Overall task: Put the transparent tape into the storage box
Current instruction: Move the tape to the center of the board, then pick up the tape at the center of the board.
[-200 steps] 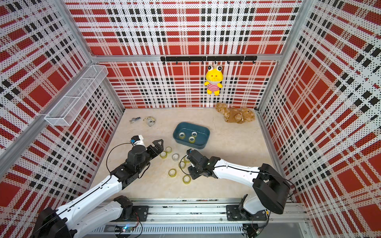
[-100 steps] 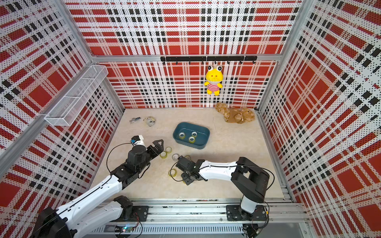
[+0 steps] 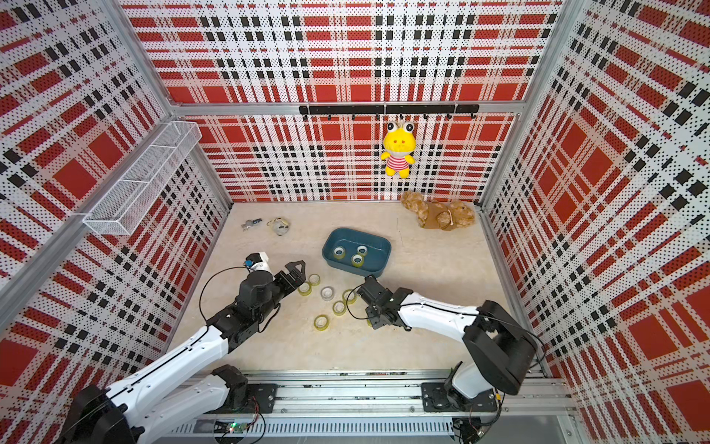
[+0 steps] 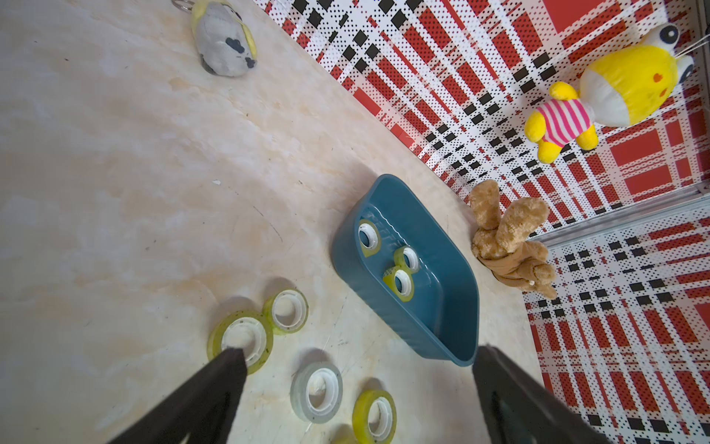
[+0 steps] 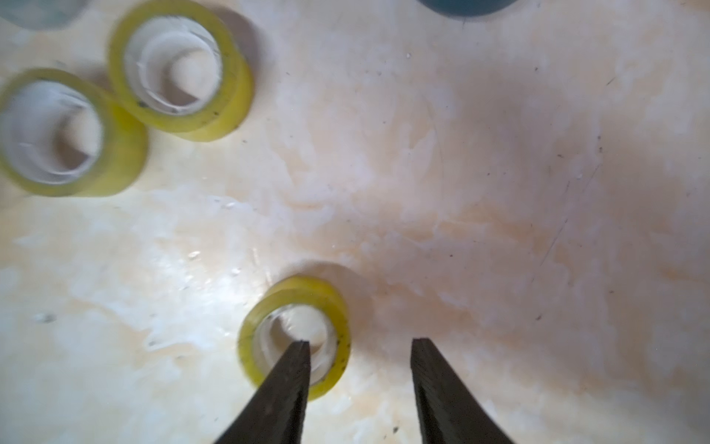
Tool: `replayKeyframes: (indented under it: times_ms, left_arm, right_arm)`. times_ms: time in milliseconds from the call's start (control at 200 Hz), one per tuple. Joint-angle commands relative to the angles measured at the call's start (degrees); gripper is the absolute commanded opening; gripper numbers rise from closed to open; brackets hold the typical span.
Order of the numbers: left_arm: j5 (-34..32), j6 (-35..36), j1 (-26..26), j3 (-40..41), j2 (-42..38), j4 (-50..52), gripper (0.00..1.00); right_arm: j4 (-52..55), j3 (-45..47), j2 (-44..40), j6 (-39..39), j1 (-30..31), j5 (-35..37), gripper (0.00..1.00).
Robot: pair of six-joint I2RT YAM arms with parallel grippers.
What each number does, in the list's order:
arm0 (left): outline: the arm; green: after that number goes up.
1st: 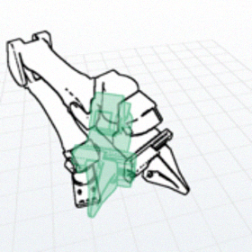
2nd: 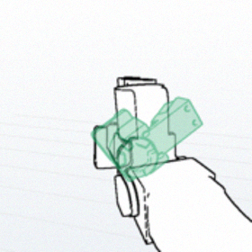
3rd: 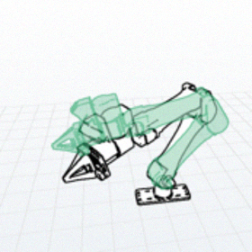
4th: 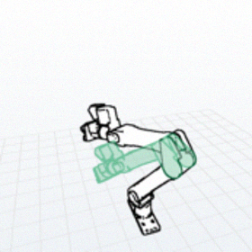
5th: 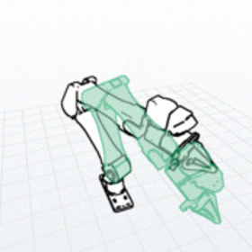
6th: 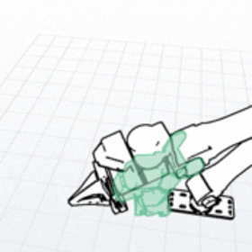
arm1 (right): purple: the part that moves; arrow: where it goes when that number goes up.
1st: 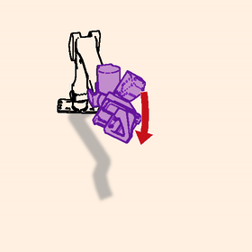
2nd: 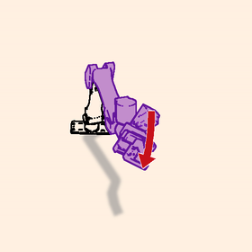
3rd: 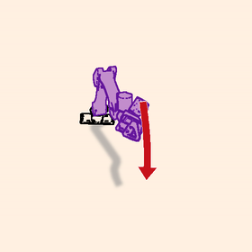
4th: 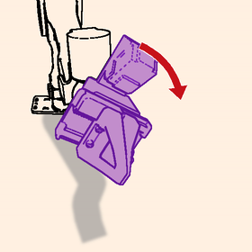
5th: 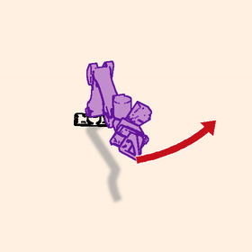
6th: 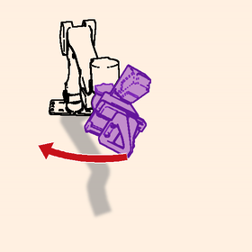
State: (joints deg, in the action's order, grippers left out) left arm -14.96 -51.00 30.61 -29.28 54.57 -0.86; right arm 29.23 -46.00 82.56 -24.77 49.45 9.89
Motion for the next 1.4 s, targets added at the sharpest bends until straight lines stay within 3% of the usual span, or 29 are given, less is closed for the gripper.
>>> replayKeyframes:
  times_ms: [0, 185, 386, 867, 1052, 1213, 1393]
  left_arm:
    - [0.5, 0.0, 0.5, -0.1, 0.7, -1.2, 0.99]
    - [0.0, -0.1, 1.2, -0.3, 0.6, -1.2, 0.99]
    - [-0.4, 0.0, 1.4, 0.0, -0.6, -1.1, 0.99]
    - [-0.6, 0.0, 1.5, 0.1, -0.3, -1.0, 0.99]
    - [-0.9, 0.1, 1.4, 0.1, -0.7, -0.8, 0.99]
    - [-1.3, 0.1, 1.4, 0.3, -0.9, -0.8, 0.99]
    - [-0.5, 0.2, 0.7, -0.3, -0.2, -2.8, 0.99]
  right_arm:
    - [-5.1, 1.3, -3.5, 1.6, 0.4, -11.0, 0.51]
    - [-5.1, 1.1, -1.4, 0.9, 2.4, -11.3, 0.5]
    - [-3.3, 0.1, 1.7, -0.4, 3.9, -5.4, 0.49]
    - [-4.5, -1.2, 10.0, -0.9, 5.9, -1.9, 0.46]
    - [-3.7, -1.3, 11.8, -1.1, 6.3, 0.0, 0.36]
    - [-2.2, -1.3, 9.1, -0.8, 6.2, 1.5, 0.09]
    - [2.1, -4.9, 3.5, 0.8, 5.6, 1.3, 0.03]
